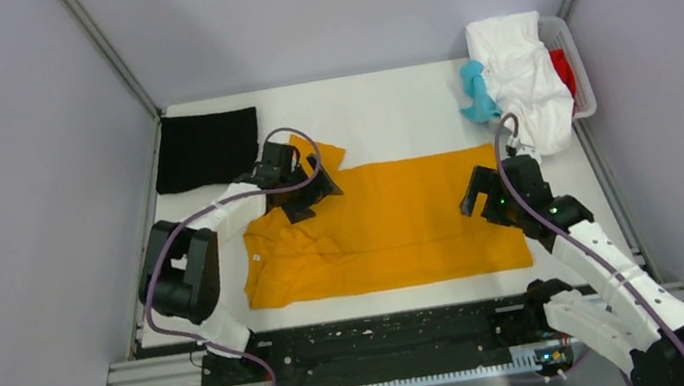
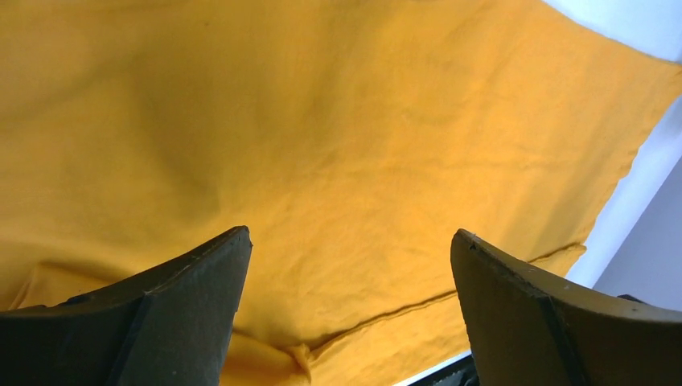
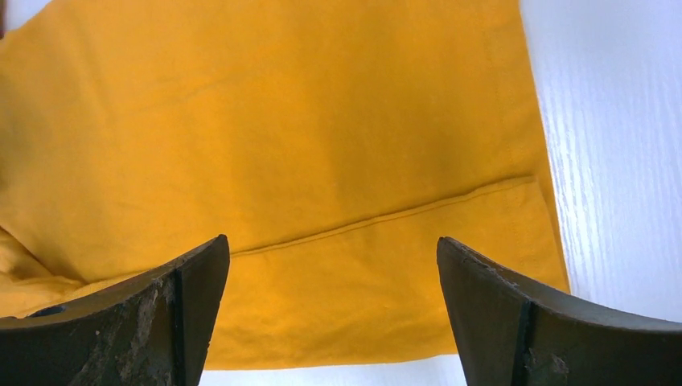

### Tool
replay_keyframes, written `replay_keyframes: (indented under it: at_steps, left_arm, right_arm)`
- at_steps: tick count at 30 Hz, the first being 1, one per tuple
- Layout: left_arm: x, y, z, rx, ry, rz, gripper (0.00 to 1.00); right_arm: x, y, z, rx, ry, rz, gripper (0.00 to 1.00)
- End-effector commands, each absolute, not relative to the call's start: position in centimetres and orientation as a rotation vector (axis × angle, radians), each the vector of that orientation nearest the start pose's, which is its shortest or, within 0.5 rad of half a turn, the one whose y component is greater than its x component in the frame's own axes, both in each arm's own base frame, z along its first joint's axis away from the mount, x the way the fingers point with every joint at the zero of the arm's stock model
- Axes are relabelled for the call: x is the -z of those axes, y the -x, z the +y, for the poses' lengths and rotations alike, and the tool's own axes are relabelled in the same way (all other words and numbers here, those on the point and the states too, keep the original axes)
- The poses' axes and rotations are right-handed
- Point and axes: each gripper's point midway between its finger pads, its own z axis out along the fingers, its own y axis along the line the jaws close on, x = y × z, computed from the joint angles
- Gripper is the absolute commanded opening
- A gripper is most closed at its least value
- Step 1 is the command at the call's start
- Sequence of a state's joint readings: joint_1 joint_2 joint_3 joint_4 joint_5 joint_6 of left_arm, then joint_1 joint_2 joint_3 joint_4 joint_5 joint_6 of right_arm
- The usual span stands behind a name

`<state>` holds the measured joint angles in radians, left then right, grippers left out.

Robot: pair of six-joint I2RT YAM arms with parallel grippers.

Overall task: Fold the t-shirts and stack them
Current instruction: Fold the flattened tshirt in 1/3 of the way

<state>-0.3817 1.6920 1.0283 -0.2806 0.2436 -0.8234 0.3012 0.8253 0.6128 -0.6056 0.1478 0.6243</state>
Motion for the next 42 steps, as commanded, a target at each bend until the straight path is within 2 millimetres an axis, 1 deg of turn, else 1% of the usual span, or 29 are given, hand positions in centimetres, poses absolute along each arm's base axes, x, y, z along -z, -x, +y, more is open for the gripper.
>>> replay_keyframes:
  at_steps: [1,2,3,4,5,7,8,9,10,11,13,16,18,21,23,24,25,27,29,30,31,33,36,39,42]
  left_arm:
    - [-9.9,-32.5,-19.1,0.647,0.416,2.545,0.99]
    - [-10.1,-31.8,-18.2,0.612,0.434,2.540,0.99]
    - [-10.3,-31.1,-17.4,0.577,0.460,2.527,0.99]
    - [-10.2,-30.4,-16.3,0.528,0.498,2.512,0.99]
    - [-10.1,-29.5,-15.5,0.500,0.535,2.512,0.99]
    - [-9.6,-28.0,-13.0,0.393,0.626,2.487,0.99]
    - [-9.4,-27.2,-12.0,0.357,0.666,2.474,0.99]
    - [-9.3,-26.4,-11.0,0.327,0.704,2.460,0.99]
    - [-9.0,-25.5,-10.3,0.311,0.739,2.449,0.99]
    - [-8.6,-24.7,-9.7,0.305,0.769,2.439,0.99]
    - [-7.7,-23.1,-9.1,0.320,0.812,2.429,0.99]
    - [-5.8,-20.9,-8.7,0.354,0.890,2.423,0.99]
    - [-4.7,-19.9,-8.6,0.376,0.936,2.424,0.99]
    - [-3.3,-19.0,-8.1,0.373,0.990,2.407,0.99]
    - [-2.8,-18.8,-7.9,0.368,1.014,2.399,0.99]
    - [-2.7,-18.8,-7.8,0.359,1.021,2.397,0.99]
    - [-2.5,-18.6,-7.6,0.344,1.030,2.397,0.99]
    - [-2.4,-18.3,-7.3,0.317,1.042,2.403,0.99]
    - [-2.1,-18.0,-7.0,0.292,1.047,2.415,0.99]
    - [-2.0,-17.9,-7.0,0.289,1.045,2.420,0.99]
    - [-2.1,-17.8,-6.9,0.285,1.048,2.421,0.99]
    - [-2.0,-17.6,-6.6,0.266,1.066,2.421,0.99]
    - [-1.7,-17.0,-6.2,0.231,1.092,2.433,0.99]
    - [-1.5,-16.5,-6.1,0.214,1.110,2.444,0.99]
    - [-1.6,-16.3,-6.1,0.210,1.115,2.451,0.99]
  right_arm:
    - [-13.7,-24.7,10.2,-0.424,-0.182,2.297,0.99]
    - [-14.5,-24.7,12.4,-0.529,-0.042,2.277,0.98]
    - [-15.2,-24.8,14.3,-0.590,0.070,2.251,0.98]
    - [-16.0,-24.5,17.0,-0.634,0.233,2.213,0.99]
    - [-16.4,-24.1,19.3,-0.645,0.383,2.181,0.98]
    - [-16.6,-23.2,24.0,-0.663,0.651,2.114,0.98]
    - [-16.4,-22.6,26.5,-0.704,0.775,2.072,0.98]
    - [-16.1,-22.1,28.8,-0.758,0.882,2.032,0.98]
    - [-15.7,-22.0,30.8,-0.785,0.950,1.999,0.98]
    - [-15.3,-22.0,32.6,-0.810,1.020,1.964,0.97]
    - [-14.0,-22.4,35.5,-0.809,1.162,1.887,0.95]
    - [-12.6,-22.9,38.9,-0.817,1.329,1.814,0.90]
    - [-11.8,-23.5,41.0,-0.855,1.388,1.787,0.88]
    - [-10.5,-23.7,43.1,-0.928,1.435,1.779,0.83]
    - [-9.4,-23.9,44.2,-0.953,1.449,1.786,0.77]
    - [-8.9,-24.2,44.5,-0.956,1.449,1.794,0.71]
    - [-8.4,-24.4,44.8,-0.957,1.449,1.802,0.61]
    - [-7.7,-24.6,45.2,-0.962,1.450,1.814,0.35]
    - [-7.4,-24.6,45.2,-0.967,1.450,1.821,0.18]
    - [-7.4,-24.5,45.2,-0.964,1.447,1.823,0.10]
    - [-8.0,-24.9,45.5,-0.961,1.423,1.803,0.05]
    - [-8.7,-25.5,45.5,-0.945,1.373,1.803,0.01]
    - [-9.4,-26.7,45.0,-0.881,1.262,1.839,0.01]
    - [-9.0,-27.8,43.6,-0.792,1.146,1.886,0.00]
    - [-8.2,-28.9,41.5,-0.682,1.021,1.961,0.00]
